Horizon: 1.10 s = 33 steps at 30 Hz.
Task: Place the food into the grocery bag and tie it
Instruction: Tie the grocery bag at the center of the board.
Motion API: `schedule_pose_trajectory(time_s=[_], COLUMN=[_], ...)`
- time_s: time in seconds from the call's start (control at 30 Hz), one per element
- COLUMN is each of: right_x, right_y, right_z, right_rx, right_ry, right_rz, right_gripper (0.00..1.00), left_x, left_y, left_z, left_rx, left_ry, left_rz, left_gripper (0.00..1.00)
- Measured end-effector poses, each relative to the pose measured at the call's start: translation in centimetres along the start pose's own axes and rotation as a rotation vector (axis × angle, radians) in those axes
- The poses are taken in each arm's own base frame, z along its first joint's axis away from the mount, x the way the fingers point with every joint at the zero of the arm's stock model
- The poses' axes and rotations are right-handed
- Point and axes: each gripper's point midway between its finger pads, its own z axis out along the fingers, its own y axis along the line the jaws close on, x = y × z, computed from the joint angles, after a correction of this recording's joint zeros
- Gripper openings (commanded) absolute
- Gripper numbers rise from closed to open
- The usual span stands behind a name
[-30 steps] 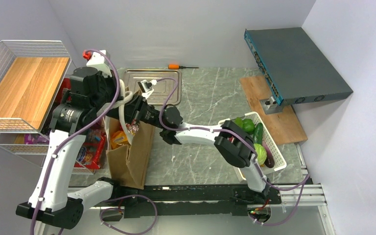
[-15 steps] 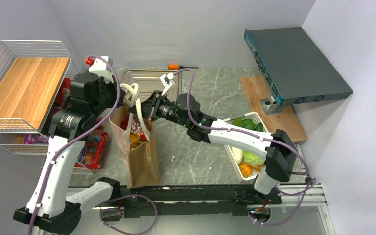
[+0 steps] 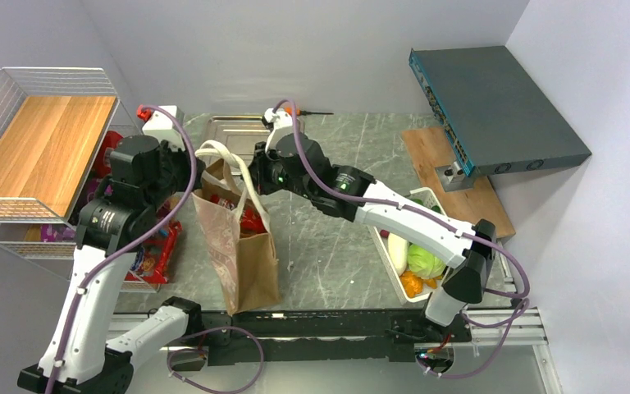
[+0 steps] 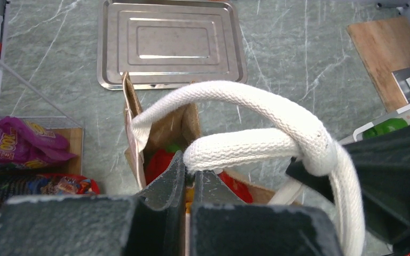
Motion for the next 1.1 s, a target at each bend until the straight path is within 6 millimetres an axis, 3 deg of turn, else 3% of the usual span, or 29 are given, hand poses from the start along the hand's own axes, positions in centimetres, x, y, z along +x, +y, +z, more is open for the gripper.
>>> schedule_pose_trajectory(time_s=[0.33,0.57,0.77,1.1], right_x=[-1.0,0.3,0.9,1.5], right_y=[-4.0,-9.1,-13.6,-15.7], right_z=[-1.1,-3.1,-4.5,-7.9], right_rx=[0.280,0.518,0.620,0.652], right_ry=[0.087,0.158,0.191,0.187], right_rz=[-0.194,-0.278,-0.223,-0.132], right_gripper=[0.00,0.00,0.00,0.00], left_x=[1.2,2.7,4.2,5.9], left_y=[1.3,3.0,3.7,4.4], left_z=[-0.5,0.4,1.0,0.3], left_rx=[-0.060,-0.154,-0.189,-0.198], left_ry=[0.021,0.051,0.054,0.036], left_rz=[0.038,0.029,-0.047,-0.181], left_gripper=[0.00,0.00,0.00,0.00])
